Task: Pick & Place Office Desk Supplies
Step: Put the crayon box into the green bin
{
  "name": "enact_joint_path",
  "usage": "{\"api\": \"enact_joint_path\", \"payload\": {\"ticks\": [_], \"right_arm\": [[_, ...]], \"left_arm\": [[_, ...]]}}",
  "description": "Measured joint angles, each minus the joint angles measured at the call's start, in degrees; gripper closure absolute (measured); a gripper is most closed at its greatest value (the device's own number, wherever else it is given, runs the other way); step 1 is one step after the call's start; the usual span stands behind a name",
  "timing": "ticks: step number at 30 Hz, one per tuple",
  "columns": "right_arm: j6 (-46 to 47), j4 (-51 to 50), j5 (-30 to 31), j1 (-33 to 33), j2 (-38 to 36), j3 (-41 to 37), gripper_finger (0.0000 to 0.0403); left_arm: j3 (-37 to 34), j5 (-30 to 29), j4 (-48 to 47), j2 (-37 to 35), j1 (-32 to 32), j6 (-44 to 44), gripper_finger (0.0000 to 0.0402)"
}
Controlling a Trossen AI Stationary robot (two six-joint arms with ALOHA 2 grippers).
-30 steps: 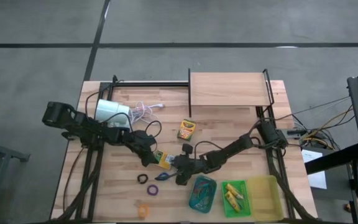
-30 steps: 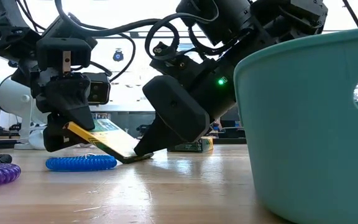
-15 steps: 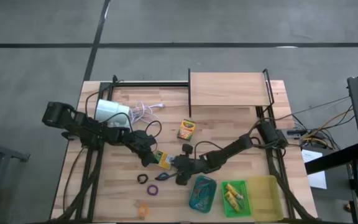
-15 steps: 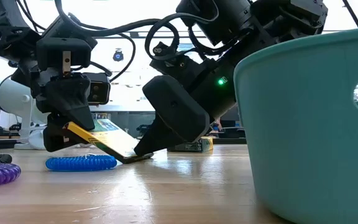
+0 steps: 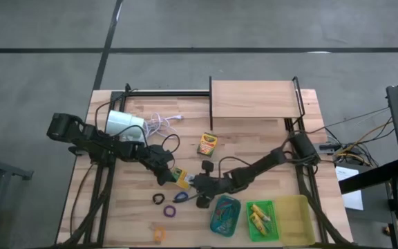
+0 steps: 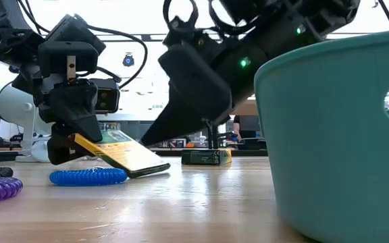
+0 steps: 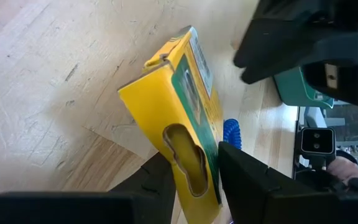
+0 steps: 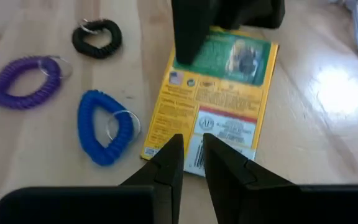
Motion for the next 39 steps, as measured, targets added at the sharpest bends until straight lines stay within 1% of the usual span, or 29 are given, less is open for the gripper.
{"api": "enact_joint_path", "payload": {"ticks": [4,11,14,16,18,22,27,30,35,37,39], "right_arm": [[-0.7,-0.97,0.29,0.53,-1.47,-0.04,0.0348],[1.76,-11.77,0.82,0.88,-7.24,-0.64,0.0349],[4.53,-16.42,3.69,0.98,-10.42,-1.34,0.0349],[5.84,-17.83,5.89,1.1,-12.2,-2.14,0.0349],[6.06,-18.07,7.35,1.22,-13.49,-3.25,0.0349],[6.28,-16.84,8.06,1.52,-15.39,-5.37,0.0349],[7.58,-16.12,8.37,1.6,-15.54,-6.92,0.0349],[8.5,-15.87,8.36,1.6,-15.45,-7.02,0.0349],[9.23,-15.99,8.34,1.6,-14.99,-7.17,0.0349],[9.25,-15.92,8.36,1.6,-14.99,-7.17,0.0349],[9.25,-15.89,8.35,1.6,-14.99,-7.17,0.0349]], "left_arm": [[0.02,-0.01,0.03,0.0,0.0,0.0,0.0284],[0.04,-0.23,0.15,0.0,-0.01,-0.17,0.0284],[0.04,-0.49,0.2,0.0,-0.04,-0.17,0.0284],[0.04,-0.51,0.15,0.0,-0.04,-0.19,0.0284],[0.04,-0.56,0.16,0.0,-0.04,-0.2,0.0284],[0.04,-0.66,0.11,0.0,-0.04,-0.22,0.0284],[0.04,-0.66,0.16,0.0,-0.03,-0.24,0.0286],[0.04,-0.66,0.15,0.0,-0.02,-0.26,0.031],[0.04,-0.65,0.2,0.0,-0.02,-0.18,0.0382],[0.04,-0.64,0.26,-0.04,-0.02,-0.12,0.0393],[0.07,-0.64,0.26,-0.04,-0.02,0.0,0.0392]]}}
